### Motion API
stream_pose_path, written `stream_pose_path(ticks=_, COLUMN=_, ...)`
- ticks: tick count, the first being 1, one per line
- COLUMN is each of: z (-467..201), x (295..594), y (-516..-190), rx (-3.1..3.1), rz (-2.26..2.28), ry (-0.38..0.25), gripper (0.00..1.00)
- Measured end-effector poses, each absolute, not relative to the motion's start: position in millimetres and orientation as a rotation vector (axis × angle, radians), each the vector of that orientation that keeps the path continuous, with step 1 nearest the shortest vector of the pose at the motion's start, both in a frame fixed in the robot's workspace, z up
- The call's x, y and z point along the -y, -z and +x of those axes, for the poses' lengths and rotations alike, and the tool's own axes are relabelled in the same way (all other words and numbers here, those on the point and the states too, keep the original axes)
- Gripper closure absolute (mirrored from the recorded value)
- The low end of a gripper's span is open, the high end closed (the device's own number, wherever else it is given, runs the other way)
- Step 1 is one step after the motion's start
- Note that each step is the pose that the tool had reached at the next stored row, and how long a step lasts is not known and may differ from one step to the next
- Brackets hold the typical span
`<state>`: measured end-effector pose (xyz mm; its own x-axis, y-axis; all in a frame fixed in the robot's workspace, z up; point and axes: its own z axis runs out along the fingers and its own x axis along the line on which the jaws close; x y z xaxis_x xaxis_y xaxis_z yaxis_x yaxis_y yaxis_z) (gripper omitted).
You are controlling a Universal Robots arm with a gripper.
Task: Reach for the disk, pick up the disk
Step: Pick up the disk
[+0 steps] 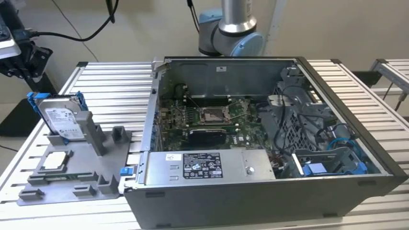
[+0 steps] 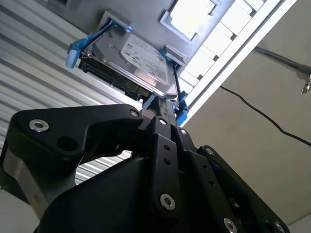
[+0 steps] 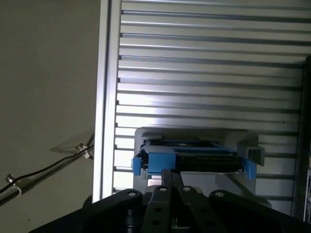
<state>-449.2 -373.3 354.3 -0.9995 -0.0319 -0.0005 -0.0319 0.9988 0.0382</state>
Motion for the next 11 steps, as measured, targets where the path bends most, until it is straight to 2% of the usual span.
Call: stream_pose_path(ticks=11, z=-449.4, x=373.3, y=-354.2, rx=3.13, rz=0.239, ry=0.058, gripper=1.0)
